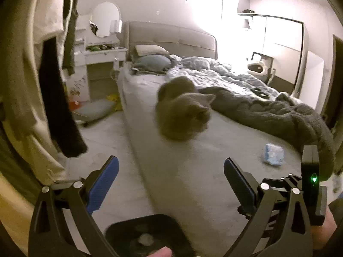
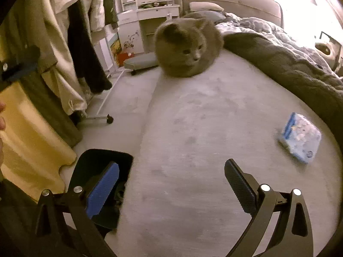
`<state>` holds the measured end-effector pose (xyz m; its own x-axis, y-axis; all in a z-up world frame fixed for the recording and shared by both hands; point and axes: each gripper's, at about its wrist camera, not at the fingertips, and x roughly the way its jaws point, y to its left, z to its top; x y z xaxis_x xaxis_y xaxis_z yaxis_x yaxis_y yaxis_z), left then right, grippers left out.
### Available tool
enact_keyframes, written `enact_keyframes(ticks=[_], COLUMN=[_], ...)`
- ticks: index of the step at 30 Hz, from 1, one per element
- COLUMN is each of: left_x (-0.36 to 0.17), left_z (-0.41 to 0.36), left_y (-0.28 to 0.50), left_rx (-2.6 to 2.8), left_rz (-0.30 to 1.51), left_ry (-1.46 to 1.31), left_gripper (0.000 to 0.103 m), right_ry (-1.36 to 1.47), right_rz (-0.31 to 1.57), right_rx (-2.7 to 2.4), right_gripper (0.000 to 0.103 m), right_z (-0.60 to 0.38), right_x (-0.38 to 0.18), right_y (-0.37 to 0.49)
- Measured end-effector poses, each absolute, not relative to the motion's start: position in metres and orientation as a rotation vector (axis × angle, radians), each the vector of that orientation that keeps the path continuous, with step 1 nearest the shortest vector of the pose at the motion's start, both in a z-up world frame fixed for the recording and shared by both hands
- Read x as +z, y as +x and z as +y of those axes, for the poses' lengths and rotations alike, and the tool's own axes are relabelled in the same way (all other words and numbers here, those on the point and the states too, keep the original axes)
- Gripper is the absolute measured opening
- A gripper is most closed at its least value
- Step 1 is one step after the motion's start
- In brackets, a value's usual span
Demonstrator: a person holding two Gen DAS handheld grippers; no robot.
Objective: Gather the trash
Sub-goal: 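Move both tools back over the bed toward the tissue pack and bubble wrap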
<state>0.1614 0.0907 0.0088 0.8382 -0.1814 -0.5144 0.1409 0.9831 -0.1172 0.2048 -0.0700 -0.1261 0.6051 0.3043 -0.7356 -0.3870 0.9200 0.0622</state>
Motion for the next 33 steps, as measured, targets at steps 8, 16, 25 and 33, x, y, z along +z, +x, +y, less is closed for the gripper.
enact_keyframes(ticks=[8, 16, 25, 33], left_x=[0.005, -0.002, -0.017, -0.03], left_z=[0.052, 0.018, -0.032, -0.062], left_y=[0.175, 0.191, 0.208, 0.214], left_rx=[-0.248, -0.287, -0.348, -0.395], left_rz=[0.555, 0.553, 0.589, 0.601], left_ry=[-0.055, -0.075, -0.012, 0.018], left_gripper=[0.1, 0.1, 0.1, 0.1], right_ry=[-0.125, -0.03, 0.05, 0.05], right_rz=[0.794, 0.804, 0.822, 0.814], right_rx=[0.364, 0.339, 0.318, 0.275], right_gripper=[0.1, 0.1, 0.1, 0.1], right_z=[-0.115, -0.166, -0.204, -0.232], right_x=[-0.107, -0.101, -0.099, -0.093], right_y=[0.219, 0.232, 0.244, 0.263])
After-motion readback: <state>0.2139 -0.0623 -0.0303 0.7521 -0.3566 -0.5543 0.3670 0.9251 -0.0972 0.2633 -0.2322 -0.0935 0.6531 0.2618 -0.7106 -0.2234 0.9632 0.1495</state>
